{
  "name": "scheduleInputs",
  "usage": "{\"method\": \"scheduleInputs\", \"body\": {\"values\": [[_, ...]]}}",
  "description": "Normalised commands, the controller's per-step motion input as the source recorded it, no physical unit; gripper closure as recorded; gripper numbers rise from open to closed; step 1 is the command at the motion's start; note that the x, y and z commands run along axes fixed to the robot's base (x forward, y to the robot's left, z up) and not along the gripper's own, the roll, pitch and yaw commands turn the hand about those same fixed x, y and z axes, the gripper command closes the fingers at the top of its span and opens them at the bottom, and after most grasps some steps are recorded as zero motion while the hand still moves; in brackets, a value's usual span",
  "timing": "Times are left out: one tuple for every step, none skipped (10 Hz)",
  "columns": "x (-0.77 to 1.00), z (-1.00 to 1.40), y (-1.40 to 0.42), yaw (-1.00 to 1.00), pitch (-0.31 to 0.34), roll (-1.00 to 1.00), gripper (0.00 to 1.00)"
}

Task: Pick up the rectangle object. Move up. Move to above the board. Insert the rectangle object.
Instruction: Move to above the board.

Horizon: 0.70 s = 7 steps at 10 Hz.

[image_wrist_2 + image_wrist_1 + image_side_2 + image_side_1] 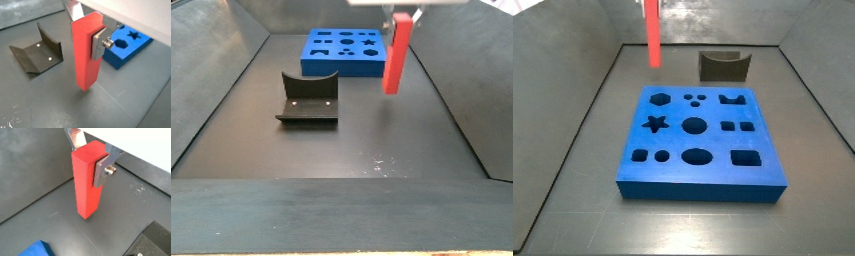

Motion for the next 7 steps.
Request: {"method": "scheduleInputs", "body": {"values": [[-0.08, 1.0, -0.04, 0.03, 0.053, 0.09, 1.0], [-0.08, 1.0, -0.04, 0.03, 0.057, 0.1, 1.0], [-0.07, 1.0, -0.04, 0.02, 0.06, 0.1, 1.0], [-0.07, 1.0, -0.03, 0.02, 0.064, 0.09, 1.0], [-0.06, 1.0, -0.03, 0.02, 0.073, 0.09, 1.0], [-0.05, 1.0, -0.03, 0.02, 0.077, 0.08, 1.0], [-0.05, 1.0, -0.03, 0.02, 0.079, 0.08, 1.0]]}}
